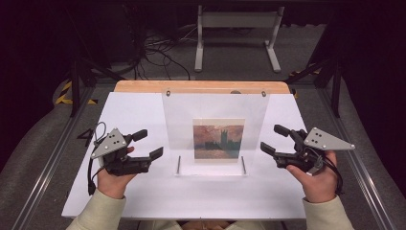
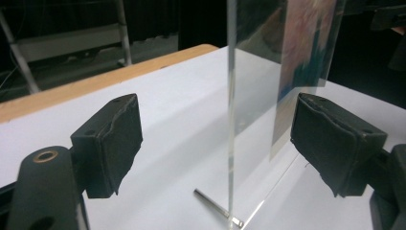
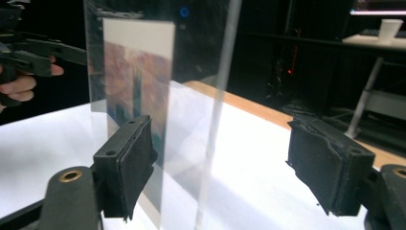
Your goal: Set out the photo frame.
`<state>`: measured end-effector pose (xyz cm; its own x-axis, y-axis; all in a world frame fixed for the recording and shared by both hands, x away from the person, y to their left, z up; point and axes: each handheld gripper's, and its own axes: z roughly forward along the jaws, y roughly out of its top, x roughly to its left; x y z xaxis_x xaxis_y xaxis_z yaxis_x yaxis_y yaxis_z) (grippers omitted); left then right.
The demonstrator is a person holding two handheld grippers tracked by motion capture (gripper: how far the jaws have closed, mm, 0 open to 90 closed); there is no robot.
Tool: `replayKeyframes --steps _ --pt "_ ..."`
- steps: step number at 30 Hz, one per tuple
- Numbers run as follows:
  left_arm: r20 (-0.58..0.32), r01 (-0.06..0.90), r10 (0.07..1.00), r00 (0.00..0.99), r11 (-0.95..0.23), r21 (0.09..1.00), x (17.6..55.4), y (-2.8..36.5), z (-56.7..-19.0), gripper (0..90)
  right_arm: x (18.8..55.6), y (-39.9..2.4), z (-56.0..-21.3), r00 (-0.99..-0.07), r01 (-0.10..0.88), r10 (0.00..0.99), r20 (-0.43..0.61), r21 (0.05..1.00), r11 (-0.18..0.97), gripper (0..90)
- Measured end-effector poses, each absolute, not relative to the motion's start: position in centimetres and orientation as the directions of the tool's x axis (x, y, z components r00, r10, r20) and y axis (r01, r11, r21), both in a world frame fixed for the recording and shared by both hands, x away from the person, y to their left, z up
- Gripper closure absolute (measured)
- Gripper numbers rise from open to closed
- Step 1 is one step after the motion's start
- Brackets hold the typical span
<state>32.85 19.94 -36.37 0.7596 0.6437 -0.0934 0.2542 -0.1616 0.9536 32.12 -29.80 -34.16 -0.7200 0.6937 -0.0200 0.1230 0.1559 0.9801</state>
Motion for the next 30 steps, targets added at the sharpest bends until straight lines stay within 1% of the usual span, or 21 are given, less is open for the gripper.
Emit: replayKeyframes --steps 8,11,17,22,26,30 --pt "-0.112 0.282 0.667 0.737 -0.152 0.947 32.7 22.5 -38.9 15.2 31.5 -31.3 -35.8 -0.691 0.164 0.723 -0.014 0.971 0.176 22.8" --pt "-0.105 0.287 0.66 0.744 -0.173 0.942 32.9 23.1 -40.0 13.6 31.4 -31.9 -36.8 -0.675 0.189 0.738 -0.009 0.965 0.185 22.6" --pt "-0.124 0.295 0.667 0.735 -0.149 0.944 32.8 23.7 -41.4 12.5 31.5 -33.1 -38.8 -0.663 0.223 0.749 0.004 0.956 0.192 22.6" --pt "-0.104 0.283 0.675 0.731 -0.161 0.946 32.8 24.0 -42.9 12.8 31.5 -33.9 -40.5 -0.651 0.252 0.759 0.023 0.949 0.188 22.5" --pt "-0.053 0.26 0.672 0.739 -0.212 0.942 33.1 23.9 -44.4 13.4 31.7 -34.4 -42.0 -0.643 0.259 0.765 0.033 0.95 0.176 22.5" --pt "-0.059 0.27 0.662 0.747 -0.221 0.937 33.3 23.5 -45.1 12.6 31.9 -34.6 -43.4 -0.631 0.263 0.775 0.037 0.95 0.169 22.4"
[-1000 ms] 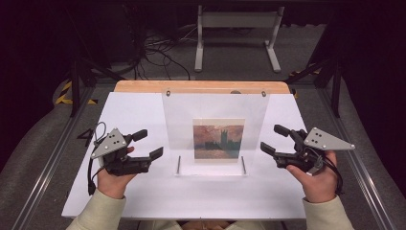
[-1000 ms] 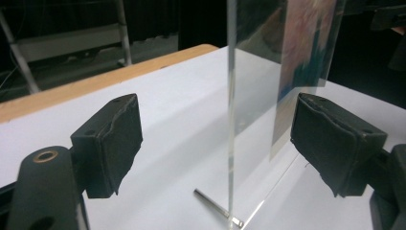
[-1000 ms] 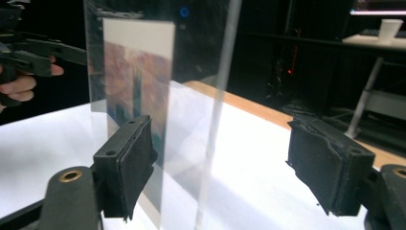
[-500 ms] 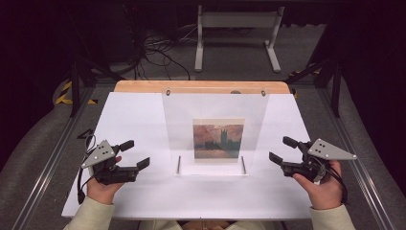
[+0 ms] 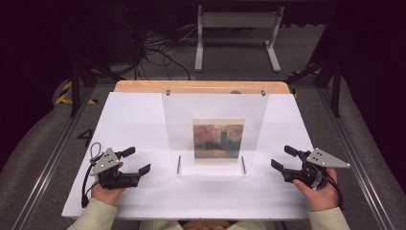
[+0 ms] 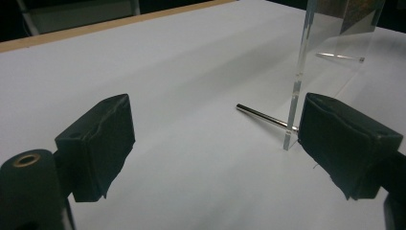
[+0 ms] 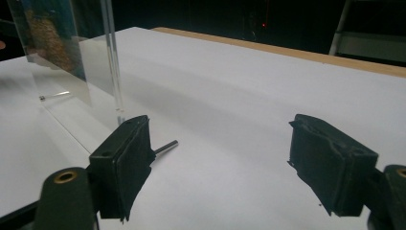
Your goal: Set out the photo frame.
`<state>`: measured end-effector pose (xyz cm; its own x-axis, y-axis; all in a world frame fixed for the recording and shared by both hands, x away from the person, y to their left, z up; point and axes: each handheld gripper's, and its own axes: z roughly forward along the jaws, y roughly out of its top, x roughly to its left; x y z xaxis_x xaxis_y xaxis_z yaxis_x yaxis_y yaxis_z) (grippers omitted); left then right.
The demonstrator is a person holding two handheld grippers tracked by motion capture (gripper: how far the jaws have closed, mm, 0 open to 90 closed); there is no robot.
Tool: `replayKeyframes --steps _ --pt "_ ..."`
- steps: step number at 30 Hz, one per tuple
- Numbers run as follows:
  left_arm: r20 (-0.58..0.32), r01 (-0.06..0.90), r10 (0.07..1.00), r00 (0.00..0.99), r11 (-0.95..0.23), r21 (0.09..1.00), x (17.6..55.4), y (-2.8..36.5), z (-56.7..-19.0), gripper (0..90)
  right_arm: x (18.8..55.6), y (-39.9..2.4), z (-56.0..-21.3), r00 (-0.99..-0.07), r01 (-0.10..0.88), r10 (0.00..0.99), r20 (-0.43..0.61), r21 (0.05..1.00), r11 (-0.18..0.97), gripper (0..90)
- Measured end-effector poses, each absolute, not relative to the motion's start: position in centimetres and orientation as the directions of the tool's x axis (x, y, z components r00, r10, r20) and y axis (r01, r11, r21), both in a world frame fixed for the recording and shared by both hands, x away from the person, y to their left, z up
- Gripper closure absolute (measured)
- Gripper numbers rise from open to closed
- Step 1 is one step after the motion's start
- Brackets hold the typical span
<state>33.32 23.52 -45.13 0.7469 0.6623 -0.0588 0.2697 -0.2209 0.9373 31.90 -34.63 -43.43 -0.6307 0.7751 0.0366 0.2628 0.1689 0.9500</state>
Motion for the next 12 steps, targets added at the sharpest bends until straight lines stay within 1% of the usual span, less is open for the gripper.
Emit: replayKeyframes --steps 4,12 --pt "-0.055 0.278 0.662 0.748 -0.237 0.931 33.43 23.21 -45.49 12.5 32.18 -34.46 -44.46 -0.618 0.299 0.786 0.038 0.935 0.19 21.8" --pt "-0.091 0.306 0.678 0.73 -0.205 0.93 33.74 23.78 -45.5 12.2 32.19 -34.51 -44.44 -0.619 0.285 0.784 0.037 0.941 0.18 21.0"
